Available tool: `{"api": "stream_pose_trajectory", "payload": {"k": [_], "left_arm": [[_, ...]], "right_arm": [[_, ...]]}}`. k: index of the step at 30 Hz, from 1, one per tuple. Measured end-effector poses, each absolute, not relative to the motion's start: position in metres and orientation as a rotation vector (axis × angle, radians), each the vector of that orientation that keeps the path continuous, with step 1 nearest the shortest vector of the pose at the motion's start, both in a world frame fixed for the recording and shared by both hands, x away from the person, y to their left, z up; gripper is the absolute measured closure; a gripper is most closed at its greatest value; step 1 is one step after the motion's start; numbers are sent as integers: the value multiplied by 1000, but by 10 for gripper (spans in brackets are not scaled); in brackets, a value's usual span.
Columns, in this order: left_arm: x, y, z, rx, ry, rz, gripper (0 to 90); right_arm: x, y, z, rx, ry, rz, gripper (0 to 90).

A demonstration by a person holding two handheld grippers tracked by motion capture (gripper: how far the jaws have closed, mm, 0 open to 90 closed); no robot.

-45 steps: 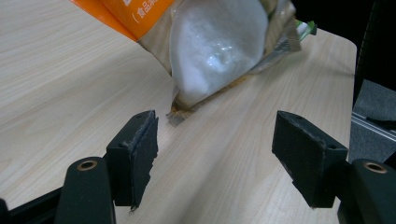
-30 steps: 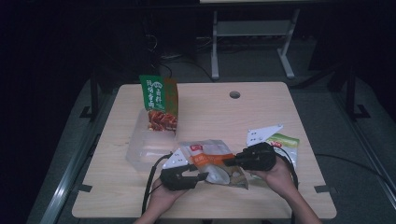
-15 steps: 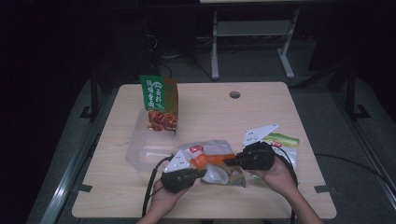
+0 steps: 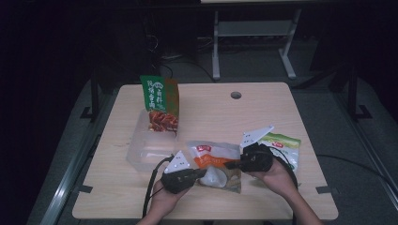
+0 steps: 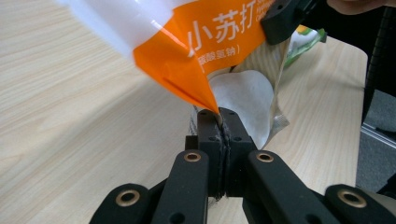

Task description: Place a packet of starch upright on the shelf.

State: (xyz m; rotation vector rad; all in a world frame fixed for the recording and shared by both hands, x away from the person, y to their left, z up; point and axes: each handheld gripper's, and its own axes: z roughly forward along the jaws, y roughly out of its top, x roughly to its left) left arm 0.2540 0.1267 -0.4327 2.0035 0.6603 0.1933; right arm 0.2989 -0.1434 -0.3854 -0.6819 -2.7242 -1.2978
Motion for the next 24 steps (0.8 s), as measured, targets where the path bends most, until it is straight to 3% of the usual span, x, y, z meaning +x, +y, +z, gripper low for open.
{"api": "stream_pose_trajectory", "payload": {"k": [11, 24], "left_arm": [[254, 127, -433, 2006, 655, 194, 845], [254, 129, -431, 1986, 665, 187, 770]], "right_arm": [[298, -143, -388, -671, -2724, -1311, 889], [294, -154, -365, -686, -2766, -1400, 897]]}}
